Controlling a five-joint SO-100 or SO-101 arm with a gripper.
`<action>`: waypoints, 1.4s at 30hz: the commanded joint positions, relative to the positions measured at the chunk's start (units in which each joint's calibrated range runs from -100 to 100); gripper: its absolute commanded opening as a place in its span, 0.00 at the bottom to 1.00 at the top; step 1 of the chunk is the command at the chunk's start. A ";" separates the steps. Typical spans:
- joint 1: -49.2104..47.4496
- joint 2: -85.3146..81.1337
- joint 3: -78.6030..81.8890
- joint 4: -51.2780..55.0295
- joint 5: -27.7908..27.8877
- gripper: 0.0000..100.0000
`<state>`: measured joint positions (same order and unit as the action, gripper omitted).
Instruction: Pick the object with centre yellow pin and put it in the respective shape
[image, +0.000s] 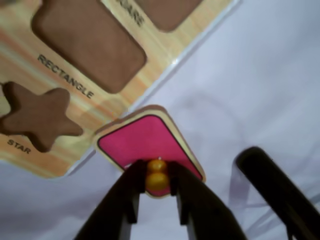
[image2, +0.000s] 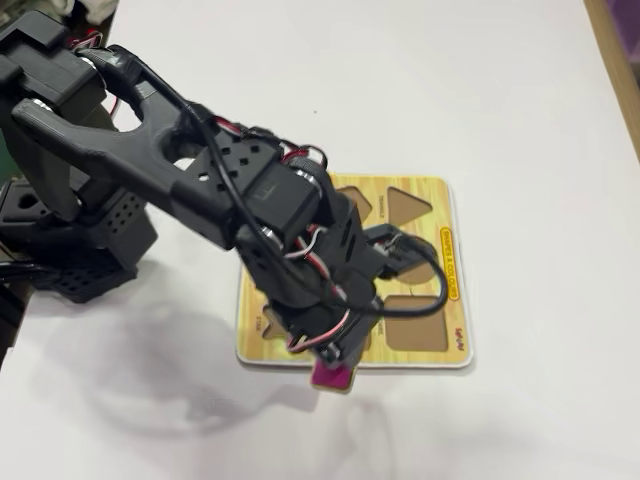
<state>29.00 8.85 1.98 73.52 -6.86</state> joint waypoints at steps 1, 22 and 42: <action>-4.78 -1.07 -2.16 -0.66 -0.30 0.01; -12.20 -0.65 2.88 -4.55 -0.20 0.01; -11.91 3.87 4.05 -4.55 -0.30 0.01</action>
<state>16.65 13.06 6.29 69.32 -6.92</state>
